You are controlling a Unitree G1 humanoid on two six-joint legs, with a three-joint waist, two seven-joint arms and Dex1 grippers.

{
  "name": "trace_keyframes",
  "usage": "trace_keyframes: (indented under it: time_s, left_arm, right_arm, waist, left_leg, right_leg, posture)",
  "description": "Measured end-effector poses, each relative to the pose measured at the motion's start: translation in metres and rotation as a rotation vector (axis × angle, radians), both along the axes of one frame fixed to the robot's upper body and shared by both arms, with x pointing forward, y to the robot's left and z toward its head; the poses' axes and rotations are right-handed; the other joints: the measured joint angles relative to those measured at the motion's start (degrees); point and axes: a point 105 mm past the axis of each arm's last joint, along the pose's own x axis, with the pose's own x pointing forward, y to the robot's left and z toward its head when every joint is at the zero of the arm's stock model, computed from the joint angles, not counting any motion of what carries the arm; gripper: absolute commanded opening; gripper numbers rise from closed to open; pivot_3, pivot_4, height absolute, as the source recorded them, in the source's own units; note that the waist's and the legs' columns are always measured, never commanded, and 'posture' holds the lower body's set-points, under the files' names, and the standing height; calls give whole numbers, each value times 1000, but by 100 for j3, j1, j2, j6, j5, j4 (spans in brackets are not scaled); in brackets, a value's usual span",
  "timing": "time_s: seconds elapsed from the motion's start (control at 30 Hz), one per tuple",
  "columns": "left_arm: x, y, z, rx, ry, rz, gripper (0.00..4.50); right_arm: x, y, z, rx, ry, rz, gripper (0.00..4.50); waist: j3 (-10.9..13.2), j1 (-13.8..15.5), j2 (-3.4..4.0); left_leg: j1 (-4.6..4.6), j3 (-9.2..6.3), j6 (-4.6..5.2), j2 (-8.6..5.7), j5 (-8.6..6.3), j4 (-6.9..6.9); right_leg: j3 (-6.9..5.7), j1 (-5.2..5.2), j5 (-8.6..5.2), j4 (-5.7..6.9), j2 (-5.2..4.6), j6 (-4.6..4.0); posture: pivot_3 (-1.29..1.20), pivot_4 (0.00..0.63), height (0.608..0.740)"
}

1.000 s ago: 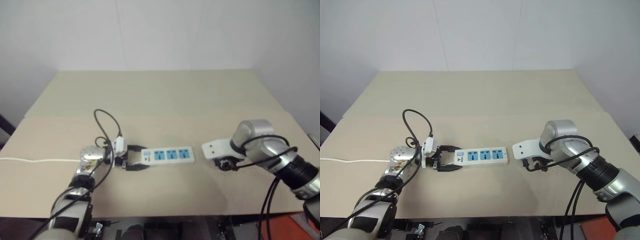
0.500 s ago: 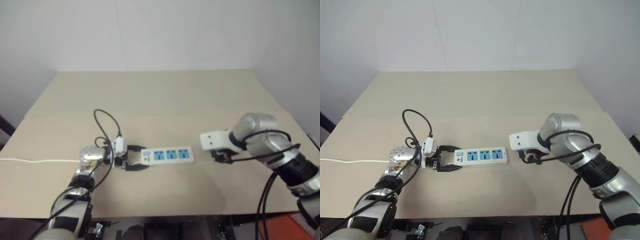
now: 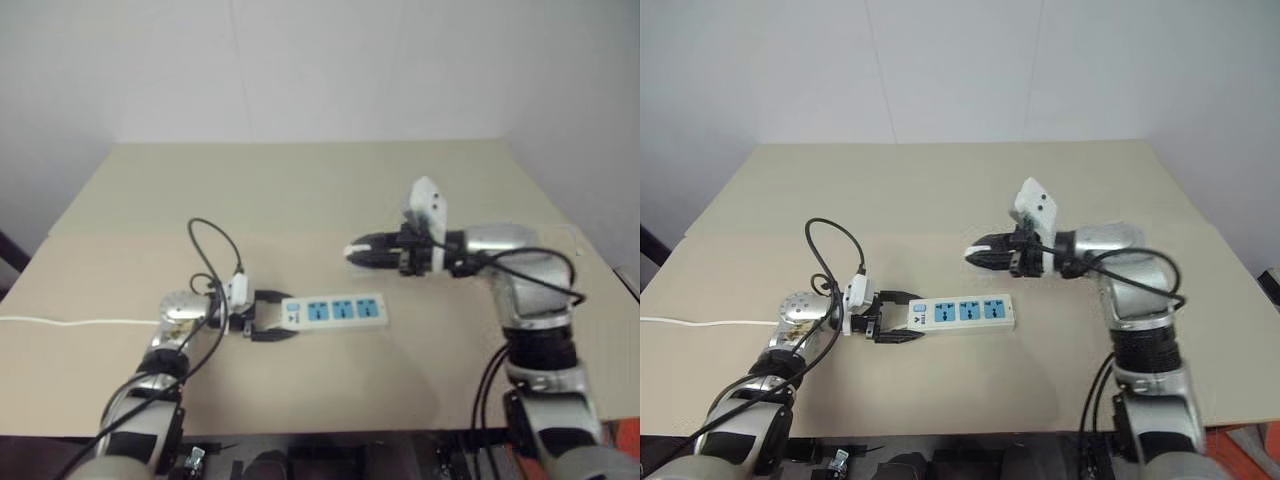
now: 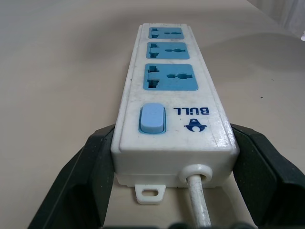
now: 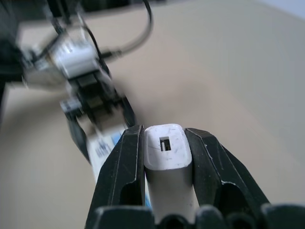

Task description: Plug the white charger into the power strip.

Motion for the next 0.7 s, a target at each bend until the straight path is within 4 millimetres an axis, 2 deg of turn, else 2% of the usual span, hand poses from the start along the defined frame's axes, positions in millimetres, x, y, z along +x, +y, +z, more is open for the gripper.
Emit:
trace_keyframes:
  time_s: [0.13, 0.23, 0.4, 0.7]
  left_arm:
    - [1, -1, 0, 4, 11, -6, 3252]
    - [2, 0, 0, 6, 20, -3, 3252]
    - [2, 1, -1, 13, 33, -2, 3252]
    - [4, 2, -1, 21, 43, -4, 3252]
  right_arm:
    - [1, 12, 0, 125, -5, 21, 1120]
    - [0, 11, -15, 161, -1, 32, 1120]
    - [-11, 19, -48, 175, -6, 140, 1120]
    - [-9, 34, -68, 188, -11, 225, 1120]
  waist:
    - [-1, 8, 1]
    - [-2, -7, 2]
    - [-2, -28, 3]
    - [-2, -30, 3]
  left_leg:
    - [0, 1, 0, -2, 0, 0]
    - [1, 3, 0, -1, 0, 0]
    - [31, 6, 1, 1, 0, -1]
    - [42, 6, 1, 3, -1, -4]
  right_leg:
    - [-2, 0, 0, 0, 0, 0]
    - [-3, 2, 0, -1, 2, 0]
    - [-2, 29, -1, -4, 5, 1]
    - [1, 35, -1, -4, 8, 1]
  posture:
    - [0, 150, 740]
    - [0, 150, 740]
    - [0, 150, 740]
    - [0, 150, 740]
